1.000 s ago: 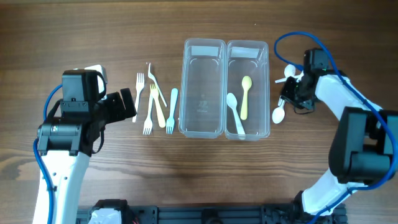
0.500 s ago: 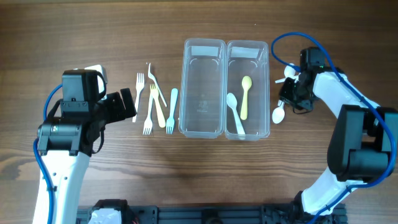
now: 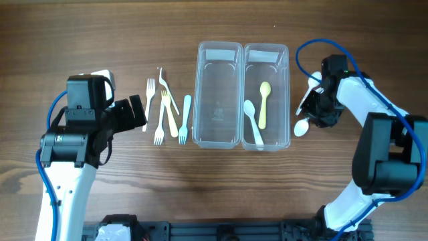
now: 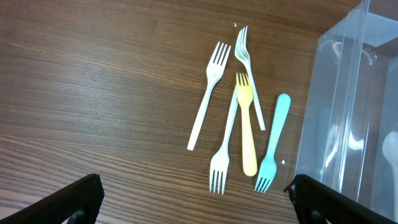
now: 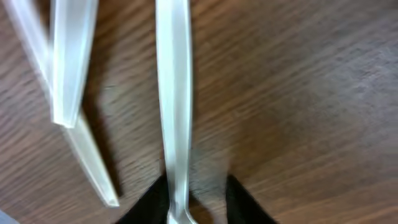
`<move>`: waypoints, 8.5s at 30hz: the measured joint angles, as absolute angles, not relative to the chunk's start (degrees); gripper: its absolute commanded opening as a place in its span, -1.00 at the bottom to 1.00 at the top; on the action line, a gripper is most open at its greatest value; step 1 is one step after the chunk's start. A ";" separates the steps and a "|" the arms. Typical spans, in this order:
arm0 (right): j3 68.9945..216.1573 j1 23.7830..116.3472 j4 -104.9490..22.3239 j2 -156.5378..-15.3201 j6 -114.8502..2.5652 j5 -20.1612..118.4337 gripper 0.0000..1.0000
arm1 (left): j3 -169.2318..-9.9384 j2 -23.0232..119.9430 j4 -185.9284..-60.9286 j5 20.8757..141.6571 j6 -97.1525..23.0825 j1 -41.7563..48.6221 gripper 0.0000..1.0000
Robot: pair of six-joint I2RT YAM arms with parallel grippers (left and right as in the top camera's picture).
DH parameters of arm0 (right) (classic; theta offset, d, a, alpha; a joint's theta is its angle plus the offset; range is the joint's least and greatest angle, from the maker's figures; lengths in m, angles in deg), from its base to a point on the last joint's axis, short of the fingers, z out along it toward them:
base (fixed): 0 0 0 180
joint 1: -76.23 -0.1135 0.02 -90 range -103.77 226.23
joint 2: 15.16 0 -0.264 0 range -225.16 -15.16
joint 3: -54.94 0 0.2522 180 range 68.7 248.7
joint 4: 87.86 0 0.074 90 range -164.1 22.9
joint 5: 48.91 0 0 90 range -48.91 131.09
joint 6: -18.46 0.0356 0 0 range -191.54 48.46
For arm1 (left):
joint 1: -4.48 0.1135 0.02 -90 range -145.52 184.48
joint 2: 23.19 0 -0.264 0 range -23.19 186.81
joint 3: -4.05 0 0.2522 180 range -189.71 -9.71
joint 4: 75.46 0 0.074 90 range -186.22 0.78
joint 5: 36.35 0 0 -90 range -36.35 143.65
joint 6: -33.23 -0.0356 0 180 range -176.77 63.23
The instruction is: Pack container
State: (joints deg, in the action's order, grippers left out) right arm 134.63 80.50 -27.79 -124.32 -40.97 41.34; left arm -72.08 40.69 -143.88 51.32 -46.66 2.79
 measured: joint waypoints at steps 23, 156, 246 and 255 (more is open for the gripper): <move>137.23 74.08 -32.03 -89.90 -51.92 58.81 -0.91 | -72.08 40.69 -143.88 51.32 -46.66 2.79 1.00; 143.07 85.70 -65.30 -133.46 -44.86 51.57 -0.10 | -72.08 40.69 -143.88 51.32 -46.66 2.79 1.00; 137.58 86.21 -34.79 -126.16 -35.90 39.97 -0.92 | -72.08 40.69 -143.88 51.32 -46.66 2.79 1.00; 137.84 77.97 -35.09 -93.72 -42.09 52.69 -0.91 | -72.08 40.69 -143.88 51.32 -46.66 2.79 1.00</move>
State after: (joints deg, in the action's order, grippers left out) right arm 137.84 77.97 -35.09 -93.72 -42.09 52.69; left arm -72.08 40.69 -143.88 51.32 -46.66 2.79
